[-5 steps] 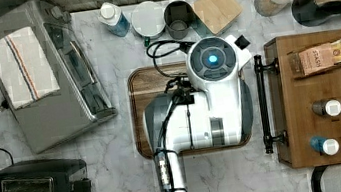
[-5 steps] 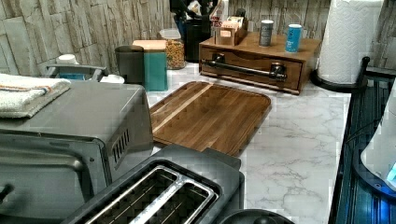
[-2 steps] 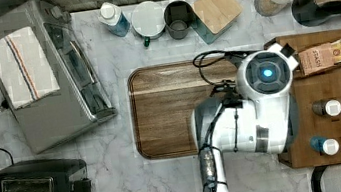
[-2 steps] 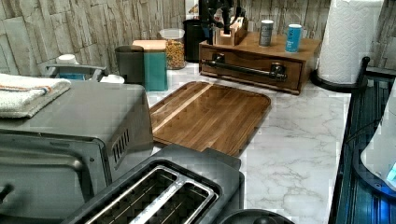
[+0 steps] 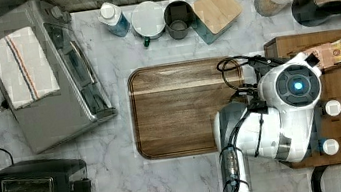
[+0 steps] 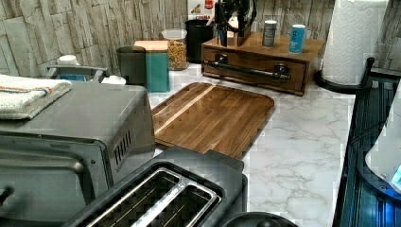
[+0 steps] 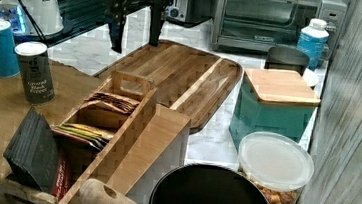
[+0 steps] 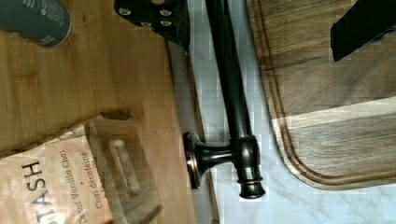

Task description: Open the drawer.

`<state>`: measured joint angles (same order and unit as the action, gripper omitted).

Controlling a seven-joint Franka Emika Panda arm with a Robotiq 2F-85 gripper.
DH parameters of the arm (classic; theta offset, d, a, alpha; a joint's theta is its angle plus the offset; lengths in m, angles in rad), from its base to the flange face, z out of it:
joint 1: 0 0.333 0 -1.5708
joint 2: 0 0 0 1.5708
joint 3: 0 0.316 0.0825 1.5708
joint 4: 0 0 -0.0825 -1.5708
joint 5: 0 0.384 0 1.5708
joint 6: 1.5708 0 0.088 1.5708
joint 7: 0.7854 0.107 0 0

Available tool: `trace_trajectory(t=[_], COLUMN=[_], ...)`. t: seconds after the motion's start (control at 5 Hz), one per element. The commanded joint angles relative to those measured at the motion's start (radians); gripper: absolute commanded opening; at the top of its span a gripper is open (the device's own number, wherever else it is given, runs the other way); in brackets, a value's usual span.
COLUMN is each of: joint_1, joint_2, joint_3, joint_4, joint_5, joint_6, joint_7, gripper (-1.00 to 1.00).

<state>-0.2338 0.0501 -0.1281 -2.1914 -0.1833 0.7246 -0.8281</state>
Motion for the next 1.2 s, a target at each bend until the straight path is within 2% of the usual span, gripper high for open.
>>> trace_trajectory(t=[0.2,0.4,0.6,0.8,1.0,1.2], joint_1=[-0.006,-0.015,-0.023,-0.043,-0.025,-0.028], joint_2=[0.048,0.078,0.118,0.154,0.14,0.162], joint_3=[0.017,0.009,0.001,0.008,-0.001,-0.001], joint_4=[-0.035,-0.075,-0.082,-0.081,-0.137,-0.152], joint_5=[0.048,0.085,0.068,0.125,0.059,0.072], joint_6=[0.09,0.191,0.243,0.248,0.299,0.325], joint_7=[-0.088,-0.135,-0.163,-0.221,-0.127,-0.122], gripper=[1.0,1.0,1.0,1.0,1.0,1.0])
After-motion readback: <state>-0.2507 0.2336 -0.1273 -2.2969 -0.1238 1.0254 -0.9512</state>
